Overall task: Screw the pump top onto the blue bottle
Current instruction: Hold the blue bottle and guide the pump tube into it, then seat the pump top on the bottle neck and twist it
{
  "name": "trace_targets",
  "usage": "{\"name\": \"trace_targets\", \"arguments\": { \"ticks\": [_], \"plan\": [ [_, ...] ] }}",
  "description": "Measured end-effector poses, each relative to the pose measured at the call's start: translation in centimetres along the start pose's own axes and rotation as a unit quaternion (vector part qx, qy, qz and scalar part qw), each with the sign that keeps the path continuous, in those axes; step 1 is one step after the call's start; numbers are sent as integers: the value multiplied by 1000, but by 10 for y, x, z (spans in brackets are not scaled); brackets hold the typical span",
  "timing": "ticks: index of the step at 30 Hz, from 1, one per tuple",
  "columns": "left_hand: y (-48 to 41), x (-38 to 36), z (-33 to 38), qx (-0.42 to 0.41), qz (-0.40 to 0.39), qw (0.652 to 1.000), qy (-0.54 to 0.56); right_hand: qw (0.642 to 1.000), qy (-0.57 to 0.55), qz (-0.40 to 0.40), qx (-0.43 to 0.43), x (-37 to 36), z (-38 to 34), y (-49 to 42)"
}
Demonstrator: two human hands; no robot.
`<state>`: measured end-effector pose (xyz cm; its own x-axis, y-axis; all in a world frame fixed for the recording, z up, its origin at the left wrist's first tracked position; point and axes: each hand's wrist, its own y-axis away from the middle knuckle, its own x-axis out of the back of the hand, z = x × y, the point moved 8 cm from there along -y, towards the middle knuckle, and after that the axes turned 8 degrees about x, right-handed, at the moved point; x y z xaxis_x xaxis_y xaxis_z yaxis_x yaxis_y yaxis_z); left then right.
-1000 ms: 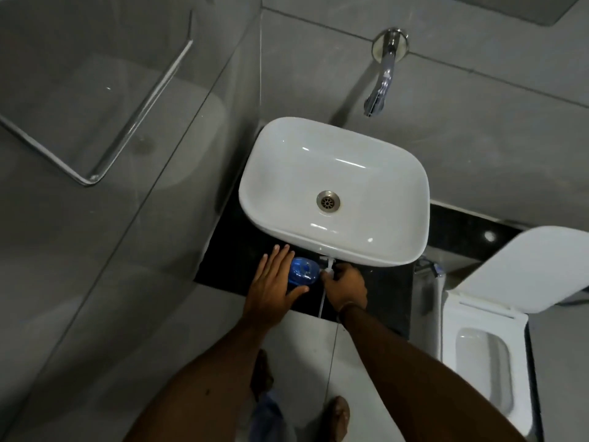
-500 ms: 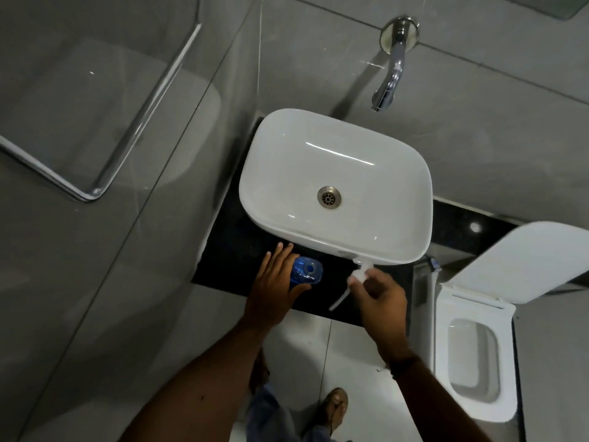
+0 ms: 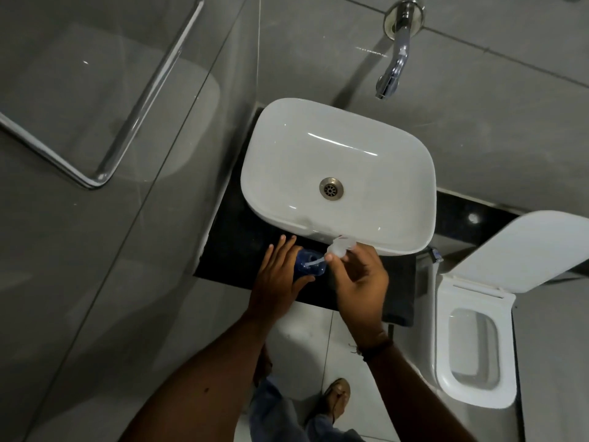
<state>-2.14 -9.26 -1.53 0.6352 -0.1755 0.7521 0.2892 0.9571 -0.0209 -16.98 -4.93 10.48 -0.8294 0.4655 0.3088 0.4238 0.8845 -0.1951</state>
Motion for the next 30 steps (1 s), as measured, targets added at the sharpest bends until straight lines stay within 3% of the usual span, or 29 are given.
{"name": "trace_targets", "arguments": {
  "ticks": [4,11,18,23,27,30],
  "plan": [
    [-1,-1,-1,7,-15,1000,-11,998,43,-49,1,-19,8,0],
    [-2,0,-1,-1,-16,1000,-9,997,5,9,78,6,-24,-3],
    [-1,-1,-2,-5,-11,1000,-8,998,-3,4,62,3,-14,-3],
    [-2,-1,-3,-9,-3,1000,-11,998,23,-52,15,-20,22,1],
    [-2,-4,-4,-11,-9,1000,-16,986,106,-130,-14,-38,51,7],
    [-3,-5,-6,-10,-7,1000,-13,979,145,-137,-29,-40,60,9]
  ]
}}
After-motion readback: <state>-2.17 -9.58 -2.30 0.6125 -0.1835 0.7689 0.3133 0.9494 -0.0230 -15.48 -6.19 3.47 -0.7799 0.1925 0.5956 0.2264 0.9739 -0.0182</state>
